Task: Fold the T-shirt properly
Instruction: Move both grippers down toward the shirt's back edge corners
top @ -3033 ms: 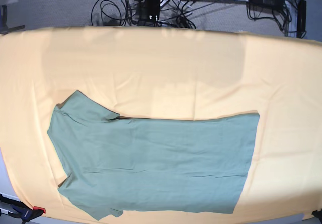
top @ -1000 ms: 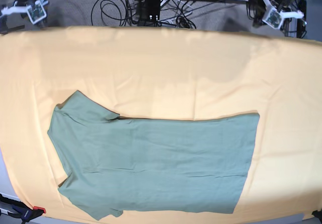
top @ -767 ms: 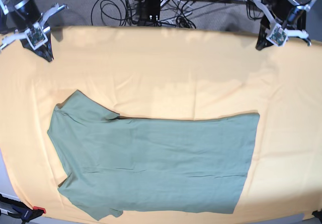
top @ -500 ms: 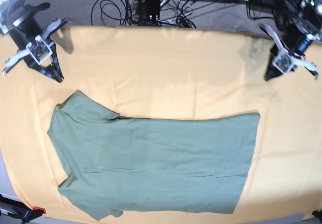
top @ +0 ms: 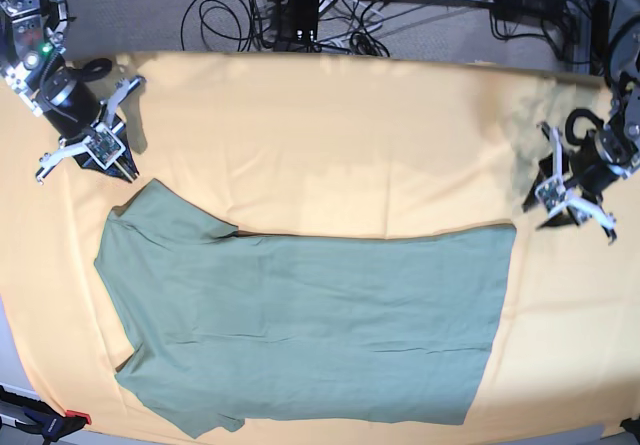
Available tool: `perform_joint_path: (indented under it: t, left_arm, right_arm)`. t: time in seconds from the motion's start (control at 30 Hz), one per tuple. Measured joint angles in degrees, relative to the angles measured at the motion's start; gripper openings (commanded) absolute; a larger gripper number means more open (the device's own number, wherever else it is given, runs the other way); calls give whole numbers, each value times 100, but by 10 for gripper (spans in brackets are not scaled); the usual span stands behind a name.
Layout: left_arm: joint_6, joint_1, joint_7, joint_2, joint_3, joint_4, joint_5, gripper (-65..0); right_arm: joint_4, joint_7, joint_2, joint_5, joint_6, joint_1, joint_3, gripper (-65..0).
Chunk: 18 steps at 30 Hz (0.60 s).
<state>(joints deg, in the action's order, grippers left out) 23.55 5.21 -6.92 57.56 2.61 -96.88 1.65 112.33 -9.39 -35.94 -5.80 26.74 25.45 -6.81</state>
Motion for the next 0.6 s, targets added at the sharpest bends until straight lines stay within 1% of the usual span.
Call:
perform_joint_path:
  t: [0.03, 0.07, 0.1, 0.13, 0.2, 0.3, 0.43, 0.53, 0.6]
  left_arm:
    - [81, -214, 42, 9, 127, 52, 4, -288]
    - [184, -420, 50, 7, 267, 122, 13, -265]
    - [299, -619, 39, 22, 439, 208, -4, -263]
    - [420, -820, 24, 48, 651, 289, -9, -264]
    - [468, -1287, 52, 90, 1154, 466, -52, -264]
    - [446, -2059, 291, 101, 1937, 837, -640, -264]
    - [435, -2957, 817, 96, 2872, 1486, -1200, -264]
    - [439, -3453, 1239, 92, 3504, 1932, -1523, -264]
    - [485, -3703, 1368, 24, 3856, 2173, -1755, -264]
  right_arm:
    - [-24, 0, -13, 72, -24, -26, 81, -387]
    - [-50, 2, -11, 85, -92, -24, 153, -340]
    - [-72, -9, 0, 87, -90, -11, 216, -331]
    - [-77, -20, 7, 74, -87, 11, 258, -331]
    - [-77, -7, 7, 81, -92, 11, 264, -331]
    - [-77, -22, 4, 72, -205, -46, 260, -333]
    - [-77, -63, -2, 83, -216, -39, 260, -333]
    - [-77, -70, 4, 83, -219, -44, 260, -333]
    - [-77, -70, 4, 79, -216, -39, 260, -333]
